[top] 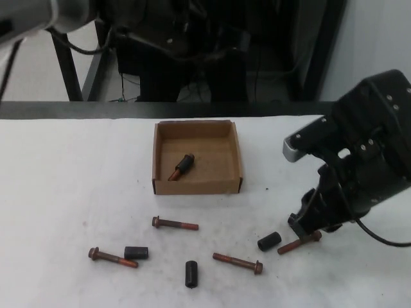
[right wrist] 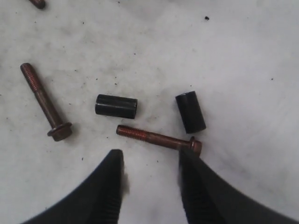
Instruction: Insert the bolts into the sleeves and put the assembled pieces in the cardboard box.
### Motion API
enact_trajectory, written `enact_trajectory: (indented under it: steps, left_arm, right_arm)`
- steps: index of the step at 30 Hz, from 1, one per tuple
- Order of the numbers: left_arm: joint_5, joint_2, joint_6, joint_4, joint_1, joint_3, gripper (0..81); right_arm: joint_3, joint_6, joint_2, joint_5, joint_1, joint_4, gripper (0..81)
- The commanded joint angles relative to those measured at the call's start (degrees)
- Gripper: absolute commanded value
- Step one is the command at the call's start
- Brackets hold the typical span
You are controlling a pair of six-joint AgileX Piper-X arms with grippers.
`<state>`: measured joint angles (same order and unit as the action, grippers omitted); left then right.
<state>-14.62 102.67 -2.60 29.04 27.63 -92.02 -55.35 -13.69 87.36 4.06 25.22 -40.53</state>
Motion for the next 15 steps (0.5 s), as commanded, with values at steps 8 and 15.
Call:
enact_trajectory:
  steps: [8, 15]
  left_arm:
    - [3.1, -16.9, -4.8, -18.4, 5.1, 23.2, 0.4]
    - [4.3, -28.9, -9.6, -32.1, 5.0, 40.2, 0.4]
  right_arm:
    - [-3.5, -0.5, 2.5, -3.5, -0.2, -3.5, 45.3]
    - [-3.5, -0.5, 6.2, -4.1, -1.7, -3.5, 45.3]
